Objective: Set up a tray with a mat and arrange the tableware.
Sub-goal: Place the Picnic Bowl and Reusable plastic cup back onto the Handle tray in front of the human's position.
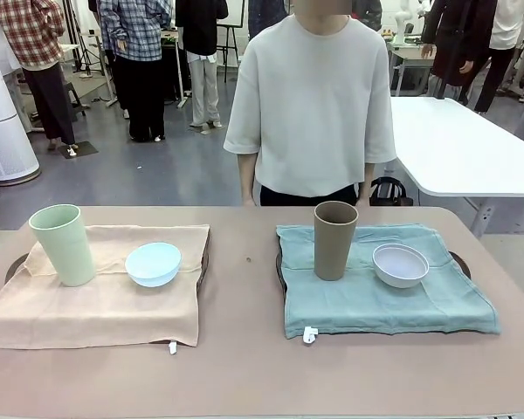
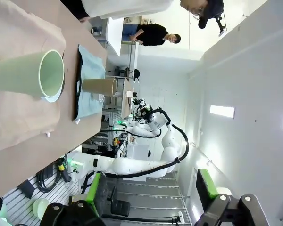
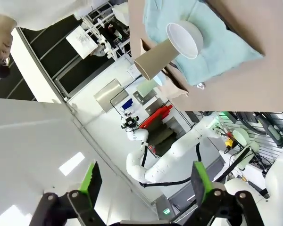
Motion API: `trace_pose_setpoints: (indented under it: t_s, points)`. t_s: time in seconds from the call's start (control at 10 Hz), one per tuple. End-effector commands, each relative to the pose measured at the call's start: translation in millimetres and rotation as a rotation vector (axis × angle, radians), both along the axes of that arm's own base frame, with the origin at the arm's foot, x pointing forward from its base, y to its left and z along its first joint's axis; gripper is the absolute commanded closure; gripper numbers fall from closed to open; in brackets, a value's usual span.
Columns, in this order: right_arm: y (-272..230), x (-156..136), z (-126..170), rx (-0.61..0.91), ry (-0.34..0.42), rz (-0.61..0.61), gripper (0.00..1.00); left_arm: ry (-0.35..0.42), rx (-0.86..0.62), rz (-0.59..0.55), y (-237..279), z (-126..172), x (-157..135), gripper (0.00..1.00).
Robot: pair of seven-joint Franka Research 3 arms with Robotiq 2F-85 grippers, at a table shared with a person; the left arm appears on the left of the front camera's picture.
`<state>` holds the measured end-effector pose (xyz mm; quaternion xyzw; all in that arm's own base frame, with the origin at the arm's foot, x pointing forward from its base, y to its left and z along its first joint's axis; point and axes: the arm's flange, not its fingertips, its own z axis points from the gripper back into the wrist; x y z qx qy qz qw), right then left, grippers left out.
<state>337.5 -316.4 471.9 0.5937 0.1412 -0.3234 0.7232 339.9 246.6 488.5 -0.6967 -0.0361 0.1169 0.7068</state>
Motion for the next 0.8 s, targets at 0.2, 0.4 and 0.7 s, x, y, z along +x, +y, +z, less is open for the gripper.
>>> trace_pose_setpoints:
  t_s: [0.2,0.4,0.7]
  points:
    - [3.6,2.6,-9.1,0.025,0.013,0.01,0.0,0.001,-0.018,-0.011,-7.6,-3.7,-2.6,0.0]
    - [3.6,2.6,-9.1,0.025,0.013,0.01,0.0,0.001,-0.018,-0.011,-7.6,-3.7,-2.6,0.0]
    - [3.6,2.6,-9.1,0.025,0.013,0.01,0.0,0.001,-0.018,-0.011,-7.6,-3.7,-2.6,0.0]
